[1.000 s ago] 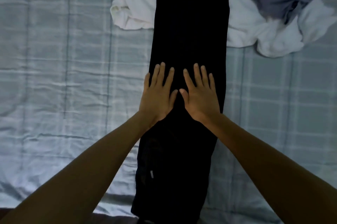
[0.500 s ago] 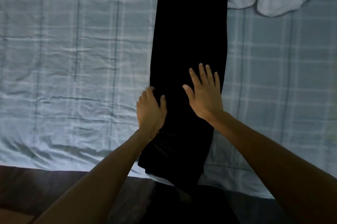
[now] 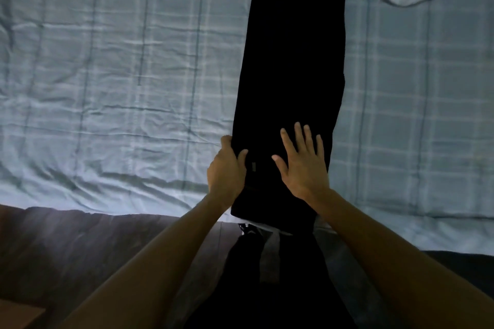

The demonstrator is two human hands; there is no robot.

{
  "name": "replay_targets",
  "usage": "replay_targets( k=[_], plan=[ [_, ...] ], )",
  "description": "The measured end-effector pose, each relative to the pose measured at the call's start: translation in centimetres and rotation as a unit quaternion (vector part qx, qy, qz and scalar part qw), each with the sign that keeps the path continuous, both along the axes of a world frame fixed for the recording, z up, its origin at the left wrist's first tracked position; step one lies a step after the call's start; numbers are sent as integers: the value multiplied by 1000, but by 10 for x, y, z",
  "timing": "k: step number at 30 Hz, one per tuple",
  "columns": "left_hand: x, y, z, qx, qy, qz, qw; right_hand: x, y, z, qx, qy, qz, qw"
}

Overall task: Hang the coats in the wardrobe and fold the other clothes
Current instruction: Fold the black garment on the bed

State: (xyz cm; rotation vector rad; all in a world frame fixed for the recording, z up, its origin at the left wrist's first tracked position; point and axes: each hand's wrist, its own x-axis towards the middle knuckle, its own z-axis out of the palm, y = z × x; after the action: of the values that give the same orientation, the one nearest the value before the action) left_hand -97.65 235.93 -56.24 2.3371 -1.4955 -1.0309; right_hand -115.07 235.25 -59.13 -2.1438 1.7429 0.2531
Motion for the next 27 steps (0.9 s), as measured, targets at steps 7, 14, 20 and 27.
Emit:
replay_targets(
  k=[7, 14, 20, 27],
  plan=[
    [18, 49, -17, -163, -74, -445, 878, 0, 34, 16, -10, -51, 101, 994],
    [15, 55, -29, -87, -140, -511, 844, -13, 84, 14, -34, -63, 97, 993],
    [14, 54, -25, -96, -161, -528, 828, -8, 102, 10, -11, -10, 112, 994],
    [6, 53, -16, 11, -188, -557, 809, -11, 94, 10, -16, -12, 112, 993]
  ],
)
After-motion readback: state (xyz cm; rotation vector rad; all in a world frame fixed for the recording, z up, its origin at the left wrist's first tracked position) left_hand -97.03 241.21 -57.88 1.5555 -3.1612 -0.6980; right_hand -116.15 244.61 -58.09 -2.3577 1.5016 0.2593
